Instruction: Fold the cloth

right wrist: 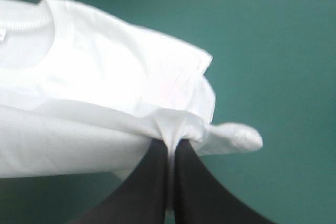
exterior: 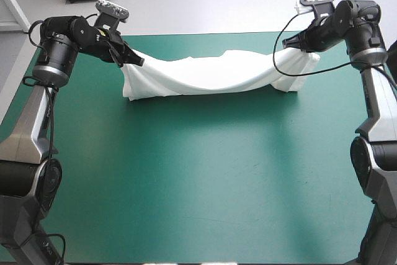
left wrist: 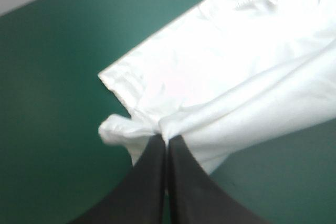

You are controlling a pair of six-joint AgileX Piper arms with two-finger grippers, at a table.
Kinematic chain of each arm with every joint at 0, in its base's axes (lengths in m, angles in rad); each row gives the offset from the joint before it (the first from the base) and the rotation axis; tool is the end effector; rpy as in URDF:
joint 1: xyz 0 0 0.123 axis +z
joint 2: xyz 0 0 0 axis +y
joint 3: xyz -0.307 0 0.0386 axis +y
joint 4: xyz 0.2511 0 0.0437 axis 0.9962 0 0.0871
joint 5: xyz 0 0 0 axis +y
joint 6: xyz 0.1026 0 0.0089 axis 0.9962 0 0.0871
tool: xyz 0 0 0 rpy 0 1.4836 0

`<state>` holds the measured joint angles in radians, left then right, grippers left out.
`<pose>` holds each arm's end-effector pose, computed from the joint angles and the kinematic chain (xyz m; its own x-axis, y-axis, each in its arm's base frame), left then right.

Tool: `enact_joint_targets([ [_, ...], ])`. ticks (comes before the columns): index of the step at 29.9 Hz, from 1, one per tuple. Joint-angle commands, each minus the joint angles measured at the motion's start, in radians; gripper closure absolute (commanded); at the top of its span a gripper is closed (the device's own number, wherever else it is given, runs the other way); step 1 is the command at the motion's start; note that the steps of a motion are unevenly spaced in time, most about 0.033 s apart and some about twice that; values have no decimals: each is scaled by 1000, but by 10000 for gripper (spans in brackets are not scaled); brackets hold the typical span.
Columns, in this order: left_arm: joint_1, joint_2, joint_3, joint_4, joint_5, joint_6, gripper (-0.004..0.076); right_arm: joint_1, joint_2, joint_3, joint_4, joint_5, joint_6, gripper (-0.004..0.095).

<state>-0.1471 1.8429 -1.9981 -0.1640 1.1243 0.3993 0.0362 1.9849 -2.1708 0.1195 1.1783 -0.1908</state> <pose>0.4193 -0.0775 0.4120 -0.6430 0.4174 -0.6421 0.4704 0.8769 0.0989 0.4602 0.0280 0.3975 -0.7612 -0.1712 -0.6255 -0.2164 0.9763 -0.0039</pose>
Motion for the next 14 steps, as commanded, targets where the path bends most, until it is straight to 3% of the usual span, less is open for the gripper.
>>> enact_joint_targets([
  [1, -2, -68, 12, -35, 50, -19, 746, -9, -89, 43, 31, 18, -11, 925],
  [6, -2, -120, 105, -57, 130, -19, 746, -9, -165, 178, 59, 70, -22, 925],
  [14, -2, -271, 389, -83, 161, -19, 746, -9, -329, 470, 70, 70, -29, 925],
])
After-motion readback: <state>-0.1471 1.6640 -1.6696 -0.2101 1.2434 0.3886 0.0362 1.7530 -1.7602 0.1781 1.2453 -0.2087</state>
